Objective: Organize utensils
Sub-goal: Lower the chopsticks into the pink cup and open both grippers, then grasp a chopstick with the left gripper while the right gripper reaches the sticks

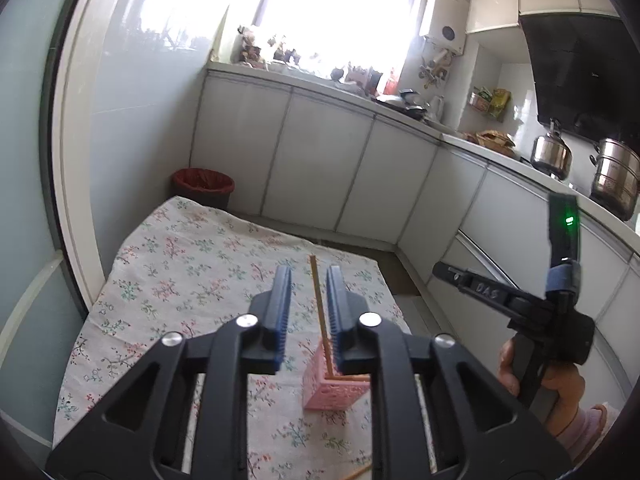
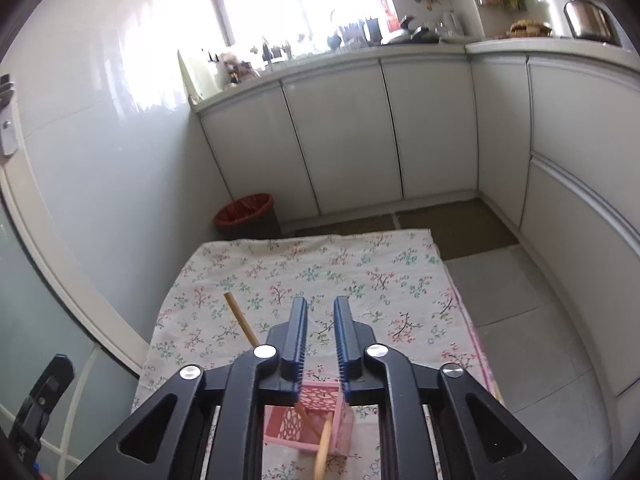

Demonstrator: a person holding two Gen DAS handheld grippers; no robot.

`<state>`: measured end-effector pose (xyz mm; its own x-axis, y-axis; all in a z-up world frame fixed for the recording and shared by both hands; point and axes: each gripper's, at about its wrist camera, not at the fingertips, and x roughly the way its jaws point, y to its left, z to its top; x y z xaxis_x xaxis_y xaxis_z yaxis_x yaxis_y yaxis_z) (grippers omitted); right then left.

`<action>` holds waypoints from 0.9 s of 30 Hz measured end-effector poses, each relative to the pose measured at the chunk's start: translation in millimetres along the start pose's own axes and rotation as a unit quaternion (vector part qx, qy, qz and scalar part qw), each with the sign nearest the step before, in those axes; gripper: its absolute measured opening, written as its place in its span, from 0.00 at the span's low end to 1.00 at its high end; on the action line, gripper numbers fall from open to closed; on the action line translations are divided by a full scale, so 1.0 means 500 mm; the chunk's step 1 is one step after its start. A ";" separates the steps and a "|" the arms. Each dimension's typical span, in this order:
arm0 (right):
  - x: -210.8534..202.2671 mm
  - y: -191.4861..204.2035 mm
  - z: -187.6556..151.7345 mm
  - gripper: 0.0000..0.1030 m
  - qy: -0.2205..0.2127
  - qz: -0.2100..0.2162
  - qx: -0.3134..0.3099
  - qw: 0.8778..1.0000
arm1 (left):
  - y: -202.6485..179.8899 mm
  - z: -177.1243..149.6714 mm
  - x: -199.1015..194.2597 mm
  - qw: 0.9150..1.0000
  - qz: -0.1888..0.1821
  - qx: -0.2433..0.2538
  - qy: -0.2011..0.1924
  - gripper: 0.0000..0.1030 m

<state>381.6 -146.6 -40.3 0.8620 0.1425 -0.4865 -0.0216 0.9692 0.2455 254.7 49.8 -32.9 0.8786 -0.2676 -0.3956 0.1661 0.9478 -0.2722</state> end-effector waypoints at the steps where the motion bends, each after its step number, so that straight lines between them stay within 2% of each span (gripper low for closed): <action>1: -0.018 0.000 -0.003 0.28 -0.006 -0.001 -0.002 1.000 | -0.004 -0.001 0.000 1.000 -0.003 0.003 0.008 0.21; 3: -0.053 -0.002 -0.012 0.51 -0.021 -0.009 -0.007 1.000 | -0.016 -0.007 -0.001 0.999 -0.011 0.014 0.027 0.22; 4: -0.072 -0.005 -0.019 0.55 -0.031 -0.013 -0.009 0.999 | -0.025 -0.011 0.000 0.999 -0.015 0.022 0.038 0.24; 8: -0.152 -0.031 -0.058 0.82 -0.062 -0.041 -0.006 0.997 | -0.056 -0.034 -0.008 0.996 -0.018 0.054 0.070 0.38; 11: -0.207 -0.062 -0.098 0.90 -0.081 -0.063 0.003 0.995 | -0.072 -0.051 -0.012 0.993 -0.027 0.069 0.096 0.52; 12: -0.223 -0.074 -0.114 0.97 -0.085 -0.070 0.006 0.994 | -0.078 -0.058 -0.013 0.991 -0.030 0.074 0.104 0.56; 13: -0.236 -0.083 -0.125 0.99 -0.086 -0.075 0.009 0.993 | -0.084 -0.066 -0.012 0.989 -0.034 0.082 0.118 0.58; 17: -0.285 -0.119 -0.183 1.00 -0.066 -0.080 0.015 0.994 | -0.108 -0.098 0.001 0.978 -0.044 0.110 0.172 0.78; 20: -0.305 -0.157 -0.239 1.00 -0.025 -0.082 0.039 0.996 | -0.123 -0.124 0.015 0.967 -0.056 0.127 0.213 0.80; 24: -0.303 -0.219 -0.315 1.00 0.037 -0.093 0.092 0.991 | -0.150 -0.168 0.055 0.943 -0.067 0.161 0.283 0.81; 27: -0.284 -0.259 -0.360 1.00 0.087 -0.091 0.126 0.984 | -0.180 -0.213 0.093 0.921 -0.065 0.204 0.325 0.81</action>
<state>170.7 -256.1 -153.7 0.7395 0.0239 -0.6728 0.2709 0.9043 0.3299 232.8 -66.3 -120.4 0.4087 -0.3049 -0.8602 0.5216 0.8515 -0.0540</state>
